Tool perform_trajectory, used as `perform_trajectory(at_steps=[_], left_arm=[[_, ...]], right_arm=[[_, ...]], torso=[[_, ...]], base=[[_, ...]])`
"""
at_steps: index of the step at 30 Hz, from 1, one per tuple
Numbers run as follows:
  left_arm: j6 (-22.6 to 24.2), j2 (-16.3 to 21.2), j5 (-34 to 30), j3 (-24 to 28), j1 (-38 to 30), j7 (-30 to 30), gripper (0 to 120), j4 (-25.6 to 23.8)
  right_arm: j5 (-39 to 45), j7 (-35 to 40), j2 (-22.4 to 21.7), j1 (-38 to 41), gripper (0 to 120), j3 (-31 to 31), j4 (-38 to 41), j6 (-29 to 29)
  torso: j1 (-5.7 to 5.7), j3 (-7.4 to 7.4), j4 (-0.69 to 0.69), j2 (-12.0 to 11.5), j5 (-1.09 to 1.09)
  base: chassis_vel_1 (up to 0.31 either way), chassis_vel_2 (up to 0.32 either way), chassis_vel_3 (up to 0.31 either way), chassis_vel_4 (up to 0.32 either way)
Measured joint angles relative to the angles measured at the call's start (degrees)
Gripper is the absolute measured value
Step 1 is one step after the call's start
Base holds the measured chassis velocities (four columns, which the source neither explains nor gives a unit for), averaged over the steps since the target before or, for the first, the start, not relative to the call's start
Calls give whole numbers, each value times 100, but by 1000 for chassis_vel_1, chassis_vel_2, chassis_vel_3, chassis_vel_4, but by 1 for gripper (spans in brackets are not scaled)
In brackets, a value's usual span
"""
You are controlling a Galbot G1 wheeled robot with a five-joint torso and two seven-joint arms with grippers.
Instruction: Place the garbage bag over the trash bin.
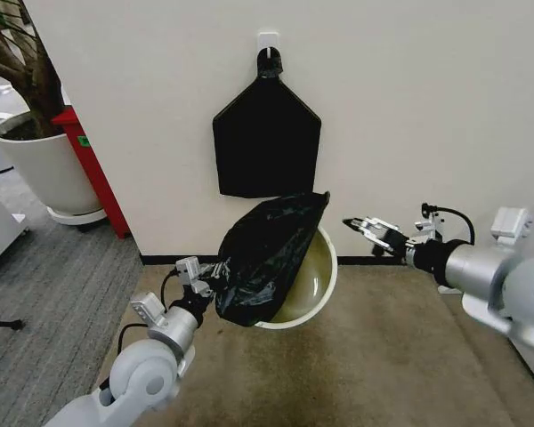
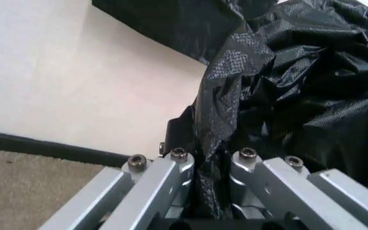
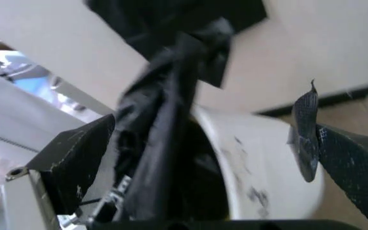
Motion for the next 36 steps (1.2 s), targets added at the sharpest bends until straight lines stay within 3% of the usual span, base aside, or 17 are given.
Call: perform_trajectory(at_steps=[5,13,19,36], left_arm=[[63,73,-10,45,-47,-134,5,-97],[103,149,-36,91,-168,-269,5,-213],[129,173,-17,139,-270,-273,5,-243],[141,156,-19,138,-441,-214,4,8]], right_arm=[[-429,-476,252,-72,100,-272,5,-137],[-549,-356,749,-640,100,-514,-12,-563],[-559,-196,878,-670,100,-720,-24,-551],[-730,28,518,-624,100,-289,-28,-562]], torso=[[0,0,0,0,0],[0,0,-1,0,0],[0,0,-1,0,0],[0,0,-1,-1,0]], base=[[0,0,0,0],[0,0,0,0],[0,0,0,0],[0,0,0,0]])
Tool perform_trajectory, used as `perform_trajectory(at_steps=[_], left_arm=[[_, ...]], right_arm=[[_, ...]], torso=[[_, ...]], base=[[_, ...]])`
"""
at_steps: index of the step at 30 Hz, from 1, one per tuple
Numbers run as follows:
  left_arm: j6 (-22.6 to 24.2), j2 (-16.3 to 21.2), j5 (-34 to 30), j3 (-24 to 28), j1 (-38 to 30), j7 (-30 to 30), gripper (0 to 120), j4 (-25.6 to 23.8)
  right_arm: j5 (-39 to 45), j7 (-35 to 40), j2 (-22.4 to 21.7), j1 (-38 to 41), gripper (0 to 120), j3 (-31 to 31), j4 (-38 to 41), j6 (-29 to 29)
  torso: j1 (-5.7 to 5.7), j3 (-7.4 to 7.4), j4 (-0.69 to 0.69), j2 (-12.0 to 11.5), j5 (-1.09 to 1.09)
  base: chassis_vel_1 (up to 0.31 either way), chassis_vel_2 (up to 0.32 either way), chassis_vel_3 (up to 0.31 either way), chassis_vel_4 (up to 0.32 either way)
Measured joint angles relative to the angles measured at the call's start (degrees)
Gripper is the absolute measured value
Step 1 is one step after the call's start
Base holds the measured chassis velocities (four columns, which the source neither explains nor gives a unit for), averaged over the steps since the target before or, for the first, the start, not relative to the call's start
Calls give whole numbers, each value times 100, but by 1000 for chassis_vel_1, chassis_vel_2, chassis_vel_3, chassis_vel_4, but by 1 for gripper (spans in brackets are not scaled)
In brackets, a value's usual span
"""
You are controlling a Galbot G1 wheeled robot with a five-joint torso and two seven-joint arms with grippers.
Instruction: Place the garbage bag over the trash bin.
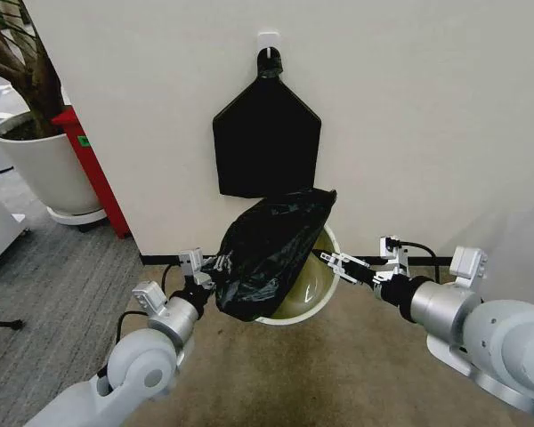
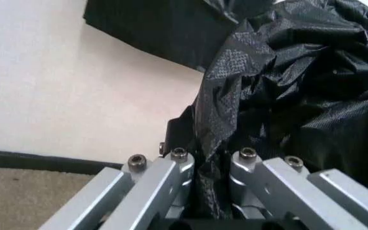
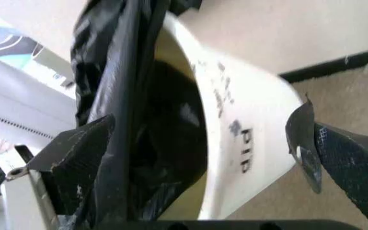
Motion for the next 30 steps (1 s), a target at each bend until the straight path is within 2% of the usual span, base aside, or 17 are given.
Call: perform_trajectory(at_steps=[3,6,9,12,15,17,19,22,27,30], left_arm=[[0,-18,-5,3,-85,-2,4,135],[2,-60,-74,61,-464,11,4,531],[17,-93,-126,117,-797,42,4,728],[58,-182,-175,300,-1336,71,4,999],[72,-240,-181,463,-1583,71,4,1131],[79,-328,-180,662,-1883,66,4,1292],[86,-373,-171,766,-2051,56,4,1371],[95,-410,-141,896,-2238,9,4,1439],[100,-404,-84,958,-2293,-11,4,1450],[102,-379,-44,965,-2306,-6,4,1450]], right_arm=[[-31,-47,-60,57,100,64,-1,26],[-127,-425,-145,217,100,138,-1,106],[-214,-811,-176,377,100,130,-6,132],[-570,-1642,-202,706,100,-85,-395,125],[-737,-1952,-164,963,100,-291,-663,114],[-798,-2154,-52,1507,100,-686,-975,80],[-704,-1996,55,1955,100,-1028,-1082,33],[-443,-1306,366,2656,100,-1714,-1122,130],[-583,-800,764,2804,100,-2195,-1037,161],[-666,-104,1010,2694,100,-2399,-921,166]], torso=[[0,0,0,0,0],[0,1,0,0,-1],[0,1,0,0,-1],[0,0,-1,0,0],[0,1,0,0,1],[0,2,-2,0,1],[1,2,-1,0,0],[1,2,2,0,-3],[1,1,1,0,-1],[1,1,1,-1,-1]], base=[[0,0,0,0],[0,0,0,0],[0,0,0,0],[0,0,0,0],[0,0,0,0],[0,0,0,0],[0,0,0,0],[0,0,0,0],[0,0,0,0],[0,0,0,0]])
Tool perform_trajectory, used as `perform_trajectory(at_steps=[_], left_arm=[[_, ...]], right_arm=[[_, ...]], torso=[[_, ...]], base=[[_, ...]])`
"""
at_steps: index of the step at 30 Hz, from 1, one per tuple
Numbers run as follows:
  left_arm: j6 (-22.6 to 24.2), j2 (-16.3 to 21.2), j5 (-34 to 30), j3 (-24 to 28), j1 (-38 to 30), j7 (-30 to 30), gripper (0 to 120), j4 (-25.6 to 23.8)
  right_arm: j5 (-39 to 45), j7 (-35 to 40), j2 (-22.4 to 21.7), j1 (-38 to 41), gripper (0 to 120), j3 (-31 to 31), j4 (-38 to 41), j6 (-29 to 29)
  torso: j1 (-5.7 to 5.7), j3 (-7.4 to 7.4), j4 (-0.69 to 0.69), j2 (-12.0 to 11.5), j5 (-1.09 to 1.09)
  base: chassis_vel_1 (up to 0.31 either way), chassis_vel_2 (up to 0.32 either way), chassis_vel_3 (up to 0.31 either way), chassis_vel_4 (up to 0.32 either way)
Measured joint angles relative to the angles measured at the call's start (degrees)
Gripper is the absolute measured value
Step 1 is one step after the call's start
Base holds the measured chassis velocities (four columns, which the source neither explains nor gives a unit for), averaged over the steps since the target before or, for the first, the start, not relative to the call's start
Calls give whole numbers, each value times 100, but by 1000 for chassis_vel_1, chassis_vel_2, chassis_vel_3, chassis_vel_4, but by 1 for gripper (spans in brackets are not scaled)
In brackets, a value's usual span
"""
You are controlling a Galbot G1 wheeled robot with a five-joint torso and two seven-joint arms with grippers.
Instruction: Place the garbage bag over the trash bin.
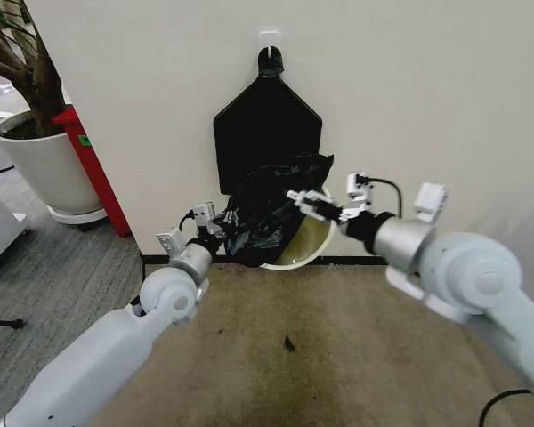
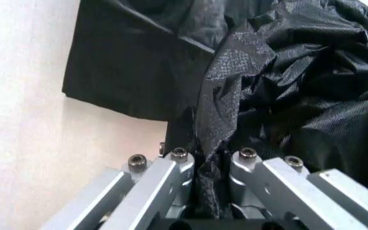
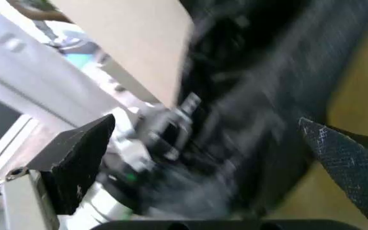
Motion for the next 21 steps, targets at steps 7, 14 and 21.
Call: perform_trajectory(at_steps=[7,14,21], left_arm=[[0,-2,112,1,-2,48,4,-14],[-4,-16,174,22,-12,79,4,-64],[-12,-44,182,58,-55,88,4,-62]], right_arm=[[-140,612,133,-199,100,-209,123,103],[-130,704,311,-207,100,-278,-28,266],[28,805,535,-92,94,-338,-225,434]], torso=[[0,0,-1,0,0],[0,-1,-1,0,0],[0,0,-1,0,1]], base=[[0,0,0,0],[0,0,0,0],[0,0,0,0]])
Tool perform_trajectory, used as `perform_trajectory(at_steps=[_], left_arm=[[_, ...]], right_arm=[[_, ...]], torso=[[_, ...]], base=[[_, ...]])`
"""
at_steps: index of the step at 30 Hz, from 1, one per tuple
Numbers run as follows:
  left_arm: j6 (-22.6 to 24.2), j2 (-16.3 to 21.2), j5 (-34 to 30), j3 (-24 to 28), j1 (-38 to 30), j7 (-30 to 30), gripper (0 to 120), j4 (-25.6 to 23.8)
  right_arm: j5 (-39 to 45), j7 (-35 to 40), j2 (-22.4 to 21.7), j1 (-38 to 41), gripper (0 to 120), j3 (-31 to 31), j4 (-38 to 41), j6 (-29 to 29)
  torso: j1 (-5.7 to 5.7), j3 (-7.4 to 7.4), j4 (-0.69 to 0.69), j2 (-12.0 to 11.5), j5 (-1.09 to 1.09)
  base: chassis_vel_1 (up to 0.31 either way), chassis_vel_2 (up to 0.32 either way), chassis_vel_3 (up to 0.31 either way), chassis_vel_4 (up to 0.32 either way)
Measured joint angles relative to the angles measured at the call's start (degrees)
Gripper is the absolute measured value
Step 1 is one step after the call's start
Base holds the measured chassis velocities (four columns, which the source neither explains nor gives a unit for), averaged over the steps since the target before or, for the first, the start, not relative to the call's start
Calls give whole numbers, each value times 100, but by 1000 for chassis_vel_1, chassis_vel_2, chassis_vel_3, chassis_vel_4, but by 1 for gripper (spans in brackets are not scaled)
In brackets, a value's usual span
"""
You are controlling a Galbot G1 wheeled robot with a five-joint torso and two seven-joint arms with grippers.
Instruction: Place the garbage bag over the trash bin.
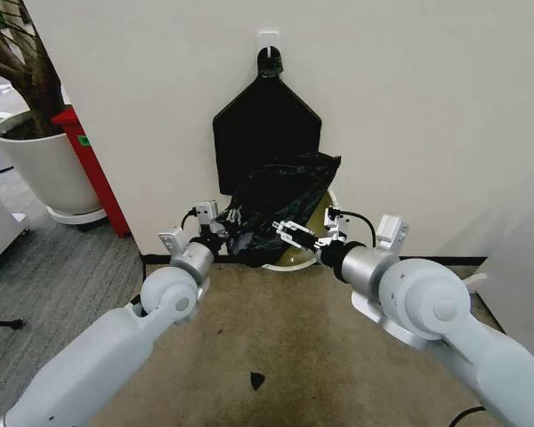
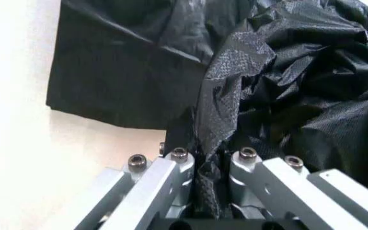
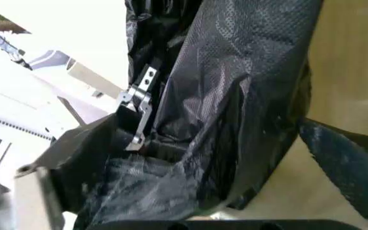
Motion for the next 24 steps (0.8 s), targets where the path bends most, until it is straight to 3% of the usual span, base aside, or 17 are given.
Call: perform_trajectory(at_steps=[18,21,24], left_arm=[[-16,-148,18,47,-126,2,4,140],[-17,-159,18,49,-127,2,4,145],[-17,-183,18,50,-127,2,4,170]], right_arm=[[246,-16,18,50,27,-48,-28,115],[263,-18,-10,18,20,-38,15,135],[305,-27,-94,-108,6,44,138,150]], torso=[[0,0,0,1,0],[0,0,0,1,0],[0,0,0,1,0]], base=[[0,0,0,0],[0,0,0,0],[0,0,0,0]])
